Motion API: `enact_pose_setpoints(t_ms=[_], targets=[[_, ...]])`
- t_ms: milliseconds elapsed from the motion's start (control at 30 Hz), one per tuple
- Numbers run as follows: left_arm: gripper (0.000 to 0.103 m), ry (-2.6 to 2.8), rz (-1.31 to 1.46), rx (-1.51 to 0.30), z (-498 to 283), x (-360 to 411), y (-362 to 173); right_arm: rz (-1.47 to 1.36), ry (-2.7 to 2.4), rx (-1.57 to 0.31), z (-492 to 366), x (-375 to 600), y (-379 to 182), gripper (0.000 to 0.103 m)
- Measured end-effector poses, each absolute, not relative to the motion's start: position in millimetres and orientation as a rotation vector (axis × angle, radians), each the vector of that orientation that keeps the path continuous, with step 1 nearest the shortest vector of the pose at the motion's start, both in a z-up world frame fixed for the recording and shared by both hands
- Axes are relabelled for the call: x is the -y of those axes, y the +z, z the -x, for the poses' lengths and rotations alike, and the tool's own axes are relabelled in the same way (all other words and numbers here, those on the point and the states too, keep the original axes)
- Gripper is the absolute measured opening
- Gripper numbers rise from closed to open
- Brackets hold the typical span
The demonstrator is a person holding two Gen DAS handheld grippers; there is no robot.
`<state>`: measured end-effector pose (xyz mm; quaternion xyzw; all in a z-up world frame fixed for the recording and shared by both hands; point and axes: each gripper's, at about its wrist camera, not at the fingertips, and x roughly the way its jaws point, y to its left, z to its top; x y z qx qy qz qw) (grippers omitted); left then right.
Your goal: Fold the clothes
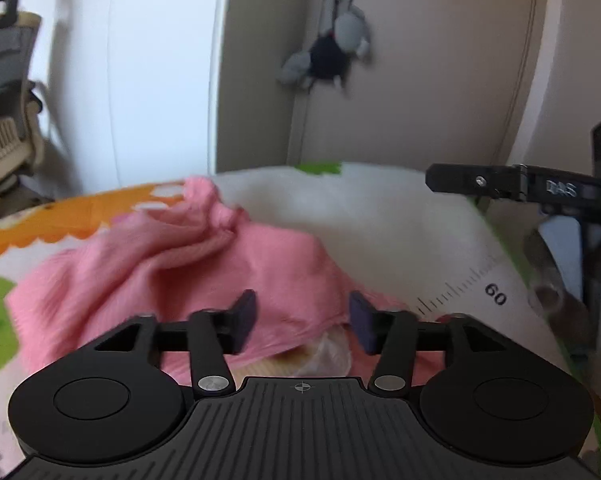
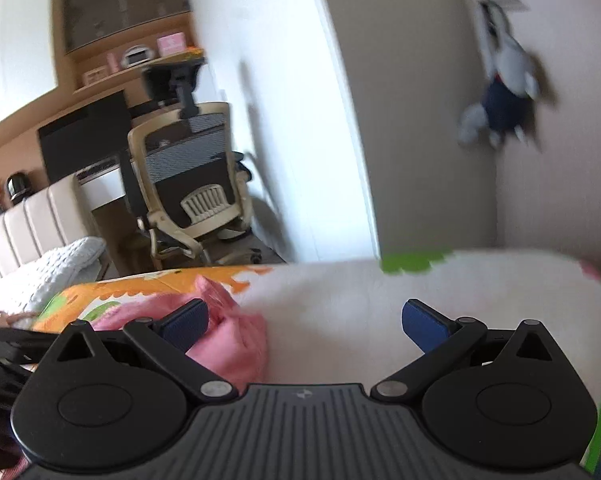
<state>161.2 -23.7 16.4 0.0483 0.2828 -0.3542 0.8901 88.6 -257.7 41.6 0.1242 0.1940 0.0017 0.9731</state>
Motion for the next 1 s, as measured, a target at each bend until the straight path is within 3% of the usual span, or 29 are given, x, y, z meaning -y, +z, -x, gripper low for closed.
enact_pose_setpoints(t_ms=[67, 200, 300, 500, 567, 633, 667, 700, 800, 1000], targets=[[0.082, -0.628, -0.096, -0.504, -166.5, 3.7, 28.9, -0.228, 0.052, -0.390, -104.3, 244.6, 53.1, 0.103], [0.084, -0.397, -0.176, -0.459, -181.2, 0.7, 30.8, -0.273, 0.183, -0.486, -164.9, 212.7, 54.1, 0.102], [0.084, -0.432, -0.231, -0.453, -201.3, 26.8, 17.4, -0.309, 0.180, -0.516, -187.8, 203.7, 48.9, 0.088], [0.084, -0.462, -0.327, -0.460, -225.0, 56.2, 10.8, -0.257, 0.126, -0.488, -178.6, 207.9, 48.5, 0.089], [0.083, -0.442, -0.341, -0.483, -225.0, 51.3, 3.4, -0.219, 0.102, -0.454, -163.2, 215.5, 51.0, 0.094], [0.070, -0.404, -0.359, -0.497, -221.2, 48.9, -7.0, -0.198, 0.089, -0.413, -147.0, 223.6, 53.0, 0.099], [0.046, -0.384, -0.368, -0.504, -219.2, 47.9, -12.4, -0.192, 0.087, -0.394, -140.1, 227.8, 53.4, 0.100], [0.014, -0.372, -0.372, -0.512, -220.3, 45.2, -14.8, -0.189, 0.085, -0.381, -134.5, 232.2, 53.8, 0.100], [0.009, -0.363, -0.242, -0.487, -218.9, 25.2, 2.5, -0.198, 0.072, -0.359, -124.5, 241.1, 58.3, 0.100], [0.014, -0.590, -0.042, -0.352, -178.6, 11.6, 49.3, -0.230, 0.090, -0.272, -120.6, 241.8, 80.7, 0.100]])
